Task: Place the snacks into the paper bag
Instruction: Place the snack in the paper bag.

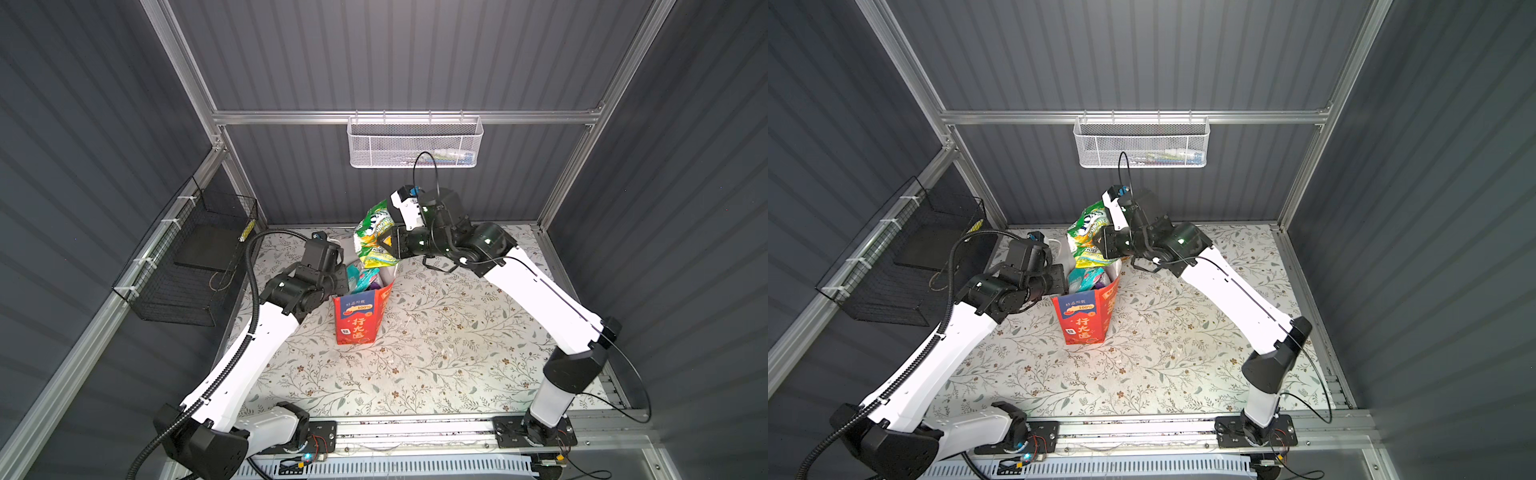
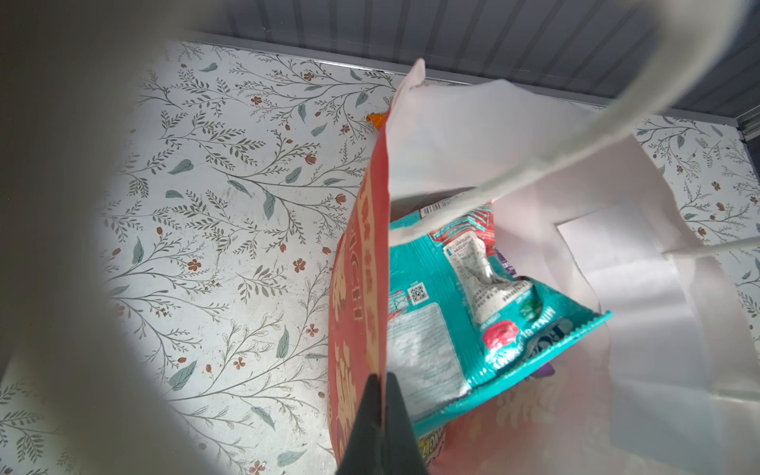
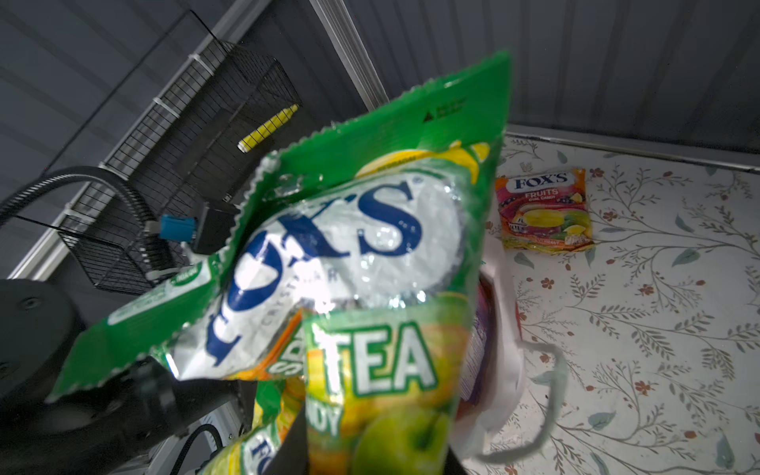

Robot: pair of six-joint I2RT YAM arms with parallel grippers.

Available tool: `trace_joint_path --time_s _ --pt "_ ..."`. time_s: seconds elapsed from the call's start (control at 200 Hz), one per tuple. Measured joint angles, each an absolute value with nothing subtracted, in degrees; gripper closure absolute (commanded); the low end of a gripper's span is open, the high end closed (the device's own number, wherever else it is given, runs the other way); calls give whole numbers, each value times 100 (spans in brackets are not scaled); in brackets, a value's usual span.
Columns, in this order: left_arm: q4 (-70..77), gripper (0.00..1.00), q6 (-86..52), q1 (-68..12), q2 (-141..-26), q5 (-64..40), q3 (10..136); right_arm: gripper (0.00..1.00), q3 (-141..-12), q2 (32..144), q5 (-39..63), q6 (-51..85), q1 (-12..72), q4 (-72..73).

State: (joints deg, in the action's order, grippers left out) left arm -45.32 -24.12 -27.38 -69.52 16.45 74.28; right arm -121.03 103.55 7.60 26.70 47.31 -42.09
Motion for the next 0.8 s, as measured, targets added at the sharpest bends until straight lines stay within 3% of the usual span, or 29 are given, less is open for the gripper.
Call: trace_joint_path --time_s 0.4,0.801 --pt "-4532 100 -2412 -2738 -6949 1643 7428 69 -12720 11611 812 2679 4731 -4506" --pt "-4517 100 -2412 -2738 -6949 1643 7428 52 -12717 11749 864 2729 4744 -4545"
